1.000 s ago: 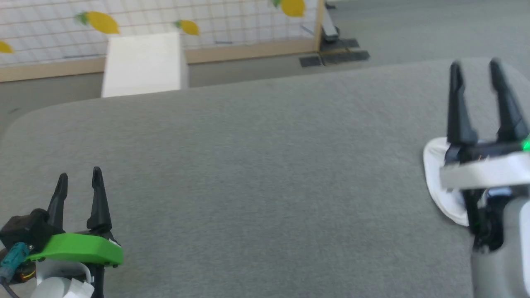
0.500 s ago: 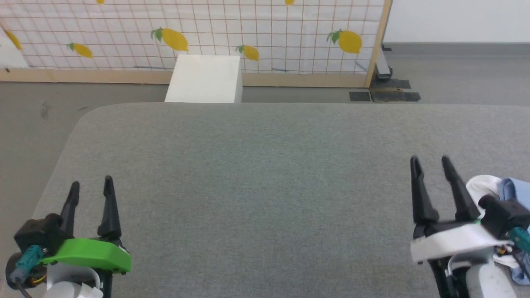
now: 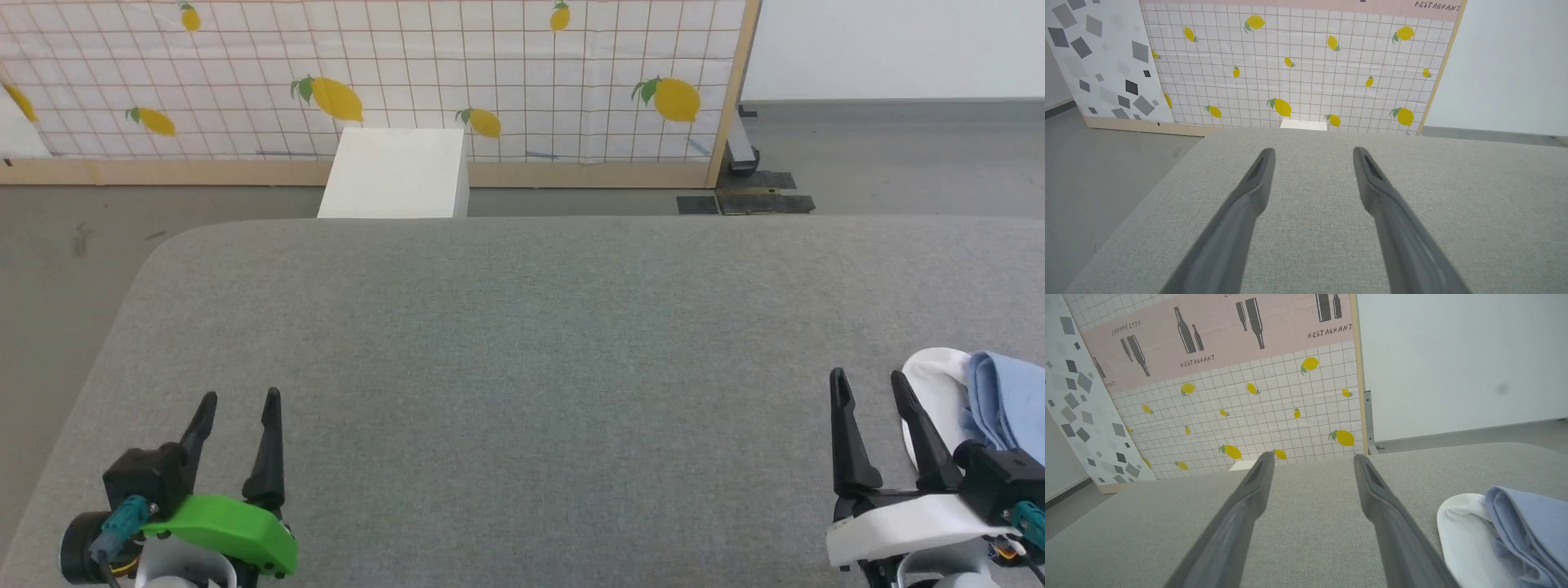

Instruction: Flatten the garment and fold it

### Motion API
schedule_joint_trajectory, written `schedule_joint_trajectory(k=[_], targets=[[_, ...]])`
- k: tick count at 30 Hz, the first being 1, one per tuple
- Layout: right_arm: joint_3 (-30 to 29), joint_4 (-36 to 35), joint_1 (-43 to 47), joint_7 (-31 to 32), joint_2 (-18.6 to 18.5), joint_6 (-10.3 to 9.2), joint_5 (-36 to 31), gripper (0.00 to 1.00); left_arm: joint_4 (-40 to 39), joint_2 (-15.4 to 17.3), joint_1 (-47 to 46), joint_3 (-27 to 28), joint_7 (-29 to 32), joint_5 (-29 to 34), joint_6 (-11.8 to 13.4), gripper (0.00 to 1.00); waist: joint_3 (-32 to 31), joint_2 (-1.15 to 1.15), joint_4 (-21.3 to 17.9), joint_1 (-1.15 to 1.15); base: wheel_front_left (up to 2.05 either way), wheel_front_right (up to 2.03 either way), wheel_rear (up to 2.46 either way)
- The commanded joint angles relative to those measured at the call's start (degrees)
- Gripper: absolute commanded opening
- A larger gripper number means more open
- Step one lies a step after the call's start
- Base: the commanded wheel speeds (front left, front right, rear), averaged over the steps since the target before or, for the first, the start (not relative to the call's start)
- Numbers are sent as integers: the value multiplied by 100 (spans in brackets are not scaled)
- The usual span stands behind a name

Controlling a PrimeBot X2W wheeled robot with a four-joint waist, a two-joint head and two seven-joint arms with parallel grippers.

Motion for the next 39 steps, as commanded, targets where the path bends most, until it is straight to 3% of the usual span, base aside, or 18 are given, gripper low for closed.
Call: schedule_joint_trajectory(k=[1,38,39], targets=[[-19,13,79,-47,4,-8,-50,100,25,-6,67,-33,8,19,-38,100,-3,23,-26,1,0,0,0],[-23,76,48,10,5,-8,-43,100,211,-84,-9,-61,-108,-150,-78,100,36,23,-103,1,0,0,0],[-23,62,34,10,0,0,-18,0,212,-61,17,-65,-71,-77,-55,0,35,0,-103,1,0,0,0]])
